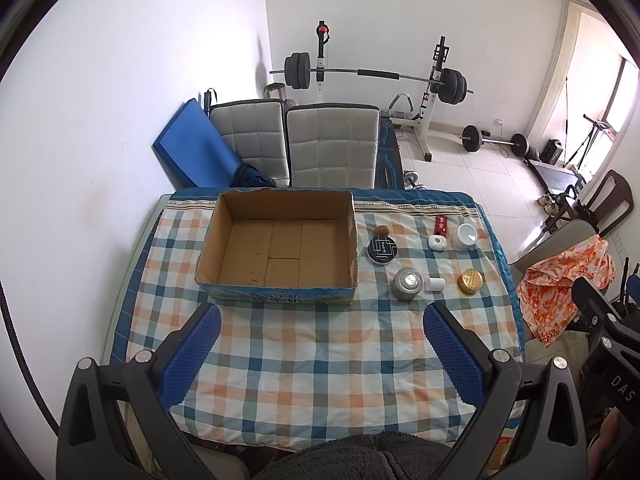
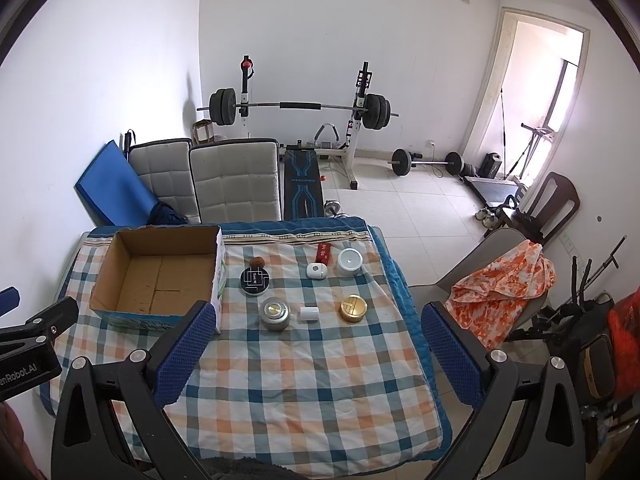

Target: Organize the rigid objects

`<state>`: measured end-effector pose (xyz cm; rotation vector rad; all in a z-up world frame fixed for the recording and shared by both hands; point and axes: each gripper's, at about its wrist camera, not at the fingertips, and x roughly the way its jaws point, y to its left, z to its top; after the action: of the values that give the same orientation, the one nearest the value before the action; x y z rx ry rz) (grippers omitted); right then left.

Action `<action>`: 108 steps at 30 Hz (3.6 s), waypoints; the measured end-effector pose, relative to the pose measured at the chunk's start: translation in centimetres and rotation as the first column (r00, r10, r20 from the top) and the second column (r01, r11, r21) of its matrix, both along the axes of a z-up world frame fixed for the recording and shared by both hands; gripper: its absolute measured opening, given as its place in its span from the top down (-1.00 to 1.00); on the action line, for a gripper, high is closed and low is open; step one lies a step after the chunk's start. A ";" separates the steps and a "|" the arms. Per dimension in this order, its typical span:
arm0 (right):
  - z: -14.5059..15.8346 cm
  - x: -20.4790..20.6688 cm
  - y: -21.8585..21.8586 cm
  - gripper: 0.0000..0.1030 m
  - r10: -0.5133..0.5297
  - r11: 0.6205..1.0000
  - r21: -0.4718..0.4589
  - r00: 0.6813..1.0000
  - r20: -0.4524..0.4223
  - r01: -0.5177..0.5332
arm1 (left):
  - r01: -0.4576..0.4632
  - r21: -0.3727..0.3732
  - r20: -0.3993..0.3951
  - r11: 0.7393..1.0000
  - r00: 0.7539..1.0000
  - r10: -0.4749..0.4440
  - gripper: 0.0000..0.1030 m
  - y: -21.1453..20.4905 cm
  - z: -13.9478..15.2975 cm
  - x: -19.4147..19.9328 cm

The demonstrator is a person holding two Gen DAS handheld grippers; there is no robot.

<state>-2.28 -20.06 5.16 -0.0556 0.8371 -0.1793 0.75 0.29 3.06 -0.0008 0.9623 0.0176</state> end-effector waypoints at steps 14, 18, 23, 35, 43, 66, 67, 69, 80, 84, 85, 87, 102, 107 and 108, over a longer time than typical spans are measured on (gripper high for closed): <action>-2.3 1.5 -1.9 -1.00 -0.018 1.000 0.016 0.998 -0.053 0.019 | 0.016 -0.019 -0.045 1.000 0.999 -0.017 -1.00 -2.2 -2.7 1.3; -4.0 3.5 -4.1 -1.00 -0.046 0.998 0.039 0.994 -0.097 0.050 | 0.046 -0.038 -0.115 0.998 0.992 -0.050 -1.00 -4.1 -5.3 4.1; -8.7 8.6 -8.8 -1.00 -0.096 0.991 0.074 0.971 -0.217 0.115 | 0.070 -0.054 -0.212 0.996 0.974 -0.080 -1.00 -7.2 -10.0 9.9; -28.7 22.0 -17.8 -1.00 -0.102 0.980 0.091 0.836 -0.539 0.178 | 0.084 -0.094 -0.547 0.992 0.828 -0.122 -1.00 -14.6 -27.7 22.8; -38.3 27.0 -20.4 -1.00 -0.075 0.956 0.169 0.759 -0.646 0.239 | 0.080 -0.085 -0.692 0.993 0.713 -0.116 -1.00 -17.1 -37.5 26.0; -48.8 30.7 -20.3 -0.99 -0.036 0.926 0.204 0.612 -0.790 0.317 | 0.103 -0.049 -0.760 0.993 0.642 -0.104 -0.97 -18.3 -46.3 28.0; -49.1 30.8 -20.2 -0.98 -0.038 0.927 0.198 0.607 -0.794 0.317 | 0.105 -0.049 -0.760 0.993 0.642 -0.105 -0.86 -18.3 -46.6 28.0; -49.7 30.9 -20.2 -0.97 -0.038 0.928 0.194 0.601 -0.798 0.317 | 0.115 -0.034 -0.759 0.993 0.644 -0.100 -0.74 -18.1 -47.1 28.2; -50.6 31.2 -19.8 -0.67 -0.066 0.922 0.178 0.593 -0.802 0.344 | 0.115 -0.053 -0.727 0.992 0.676 -0.117 -0.34 -19.3 -47.0 28.2; -50.0 31.1 -19.9 -0.31 -0.076 0.923 0.169 0.595 -0.800 0.345 | 0.117 -0.046 -0.717 0.992 0.687 -0.115 -0.34 -18.3 -46.0 28.4; -50.0 31.3 -19.8 -0.31 -0.076 0.925 0.164 0.592 -0.802 0.342 | 0.118 -0.044 -0.717 0.992 0.688 -0.114 -0.34 -18.2 -45.9 28.5; -50.0 31.3 -19.6 -0.31 -0.079 0.927 0.159 0.592 -0.802 0.339 | 0.115 -0.043 -0.715 0.992 0.691 -0.111 -0.34 -18.9 -45.8 27.4; -46.3 29.2 -18.6 -0.29 -0.043 0.941 0.186 0.648 -0.761 0.281 | 0.155 -0.013 -0.658 0.988 0.742 -0.125 -0.34 -19.8 -42.1 26.1; -44.0 28.1 -17.9 -0.29 -0.016 0.947 0.207 0.678 -0.735 0.247 | 0.158 -0.034 -0.621 0.987 0.770 -0.145 -0.34 -19.8 -39.3 25.5; -43.2 28.0 -18.1 -0.29 -0.010 0.947 0.211 0.682 -0.732 0.241 | 0.160 -0.038 -0.608 0.986 0.780 -0.150 -0.34 -19.8 -38.5 25.3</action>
<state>25.72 -38.11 -38.01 0.2329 1.6718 -0.1615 26.08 -19.51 -35.43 0.1060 1.6149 -0.1372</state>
